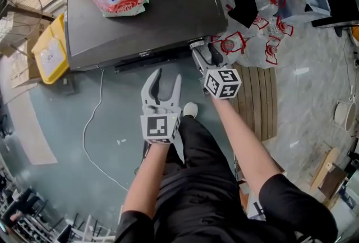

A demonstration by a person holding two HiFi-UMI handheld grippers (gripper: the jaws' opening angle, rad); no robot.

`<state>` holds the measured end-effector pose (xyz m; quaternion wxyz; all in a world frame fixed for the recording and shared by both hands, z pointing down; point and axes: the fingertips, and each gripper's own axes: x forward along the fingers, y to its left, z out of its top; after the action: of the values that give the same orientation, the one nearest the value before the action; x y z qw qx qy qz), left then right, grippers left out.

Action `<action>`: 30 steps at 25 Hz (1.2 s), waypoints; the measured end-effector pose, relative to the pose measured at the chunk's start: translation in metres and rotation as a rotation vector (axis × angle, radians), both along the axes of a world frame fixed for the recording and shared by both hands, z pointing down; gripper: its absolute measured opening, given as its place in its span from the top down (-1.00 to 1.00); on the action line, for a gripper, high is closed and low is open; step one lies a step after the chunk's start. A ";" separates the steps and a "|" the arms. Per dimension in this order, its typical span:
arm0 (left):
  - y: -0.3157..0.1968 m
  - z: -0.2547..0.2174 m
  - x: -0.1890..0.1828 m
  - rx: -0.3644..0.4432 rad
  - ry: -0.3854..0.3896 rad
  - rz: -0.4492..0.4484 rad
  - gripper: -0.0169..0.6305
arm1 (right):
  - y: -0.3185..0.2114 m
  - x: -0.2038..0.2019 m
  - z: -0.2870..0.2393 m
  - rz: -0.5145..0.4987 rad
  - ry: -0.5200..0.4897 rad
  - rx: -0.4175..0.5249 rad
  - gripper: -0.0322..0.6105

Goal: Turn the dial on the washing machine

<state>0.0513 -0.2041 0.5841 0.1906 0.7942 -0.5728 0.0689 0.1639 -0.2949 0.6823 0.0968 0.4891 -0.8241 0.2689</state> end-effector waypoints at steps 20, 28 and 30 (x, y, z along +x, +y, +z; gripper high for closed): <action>0.006 0.007 -0.007 -0.006 0.002 -0.013 0.37 | 0.000 -0.013 -0.001 -0.058 0.306 0.124 0.16; 0.005 0.007 -0.009 -0.005 0.002 -0.015 0.37 | -0.001 -0.005 0.003 0.014 0.042 0.014 0.16; 0.004 0.007 -0.008 -0.005 0.003 -0.014 0.37 | -0.001 -0.004 0.003 0.027 -0.015 -0.007 0.16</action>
<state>0.0429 -0.1999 0.5916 0.1938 0.7898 -0.5780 0.0677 0.1599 -0.2964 0.6856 0.0886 0.4980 -0.8171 0.2767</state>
